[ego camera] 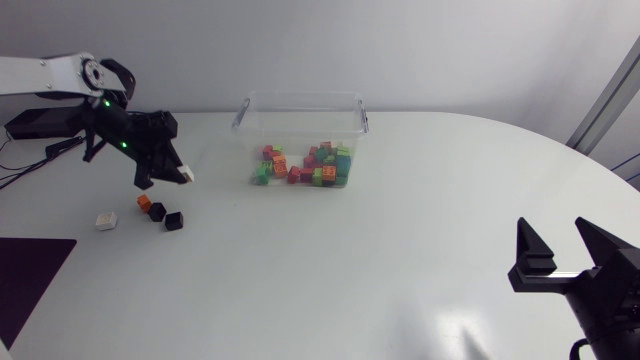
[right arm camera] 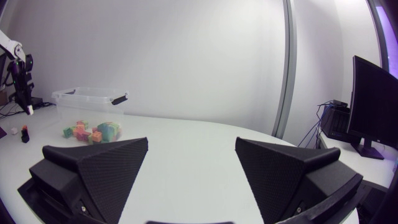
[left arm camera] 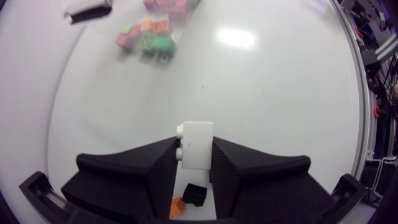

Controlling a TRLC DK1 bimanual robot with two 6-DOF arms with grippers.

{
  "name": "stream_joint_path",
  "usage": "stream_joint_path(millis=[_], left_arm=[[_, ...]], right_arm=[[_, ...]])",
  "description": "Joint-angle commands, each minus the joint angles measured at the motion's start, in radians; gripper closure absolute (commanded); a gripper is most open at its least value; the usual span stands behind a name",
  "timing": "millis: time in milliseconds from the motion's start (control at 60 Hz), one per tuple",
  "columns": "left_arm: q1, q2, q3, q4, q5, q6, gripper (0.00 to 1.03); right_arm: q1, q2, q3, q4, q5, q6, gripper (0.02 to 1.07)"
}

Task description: Place the duplo bricks in the container

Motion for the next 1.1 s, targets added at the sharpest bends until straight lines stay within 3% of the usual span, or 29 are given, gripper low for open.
stream_joint_path(millis=[0,217,283,367,467,550,850,1083], left_arm=[[-0.037,-0.116,-0.008,-0.026,0.045,-0.091,0.83],[-0.197,-0.240,0.015,0.026,0.117,-0.424,0.83],[-0.238,-0.243,0.002,0.146,0.117,-0.579,0.83],[-0.272,-0.238,-0.010,0.229,0.116,-0.680,0.83],[-0.326,-0.226,-0.025,0.399,0.080,-0.849,0.82],[-0.350,-0.186,-0.007,0.470,0.034,-0.921,0.82],[-0.404,-0.036,0.154,0.522,-0.096,-1.067,0.80],[-0.395,0.055,0.236,0.609,-0.208,-1.199,0.78]], right_arm=[[-0.003,-0.007,-0.022,0.011,0.006,-0.013,0.06],[-0.003,-0.007,-0.022,0.011,0.005,-0.013,0.06],[-0.003,-0.007,-0.022,0.011,0.006,-0.013,0.06],[-0.003,-0.007,-0.022,0.011,0.005,-0.013,0.06],[-0.003,-0.007,-0.022,0.011,0.005,-0.013,0.06],[-0.003,-0.007,-0.022,0.011,0.005,-0.013,0.06],[-0.003,-0.007,-0.022,0.011,0.006,-0.013,0.06],[-0.003,-0.007,-0.022,0.011,0.005,-0.013,0.06]])
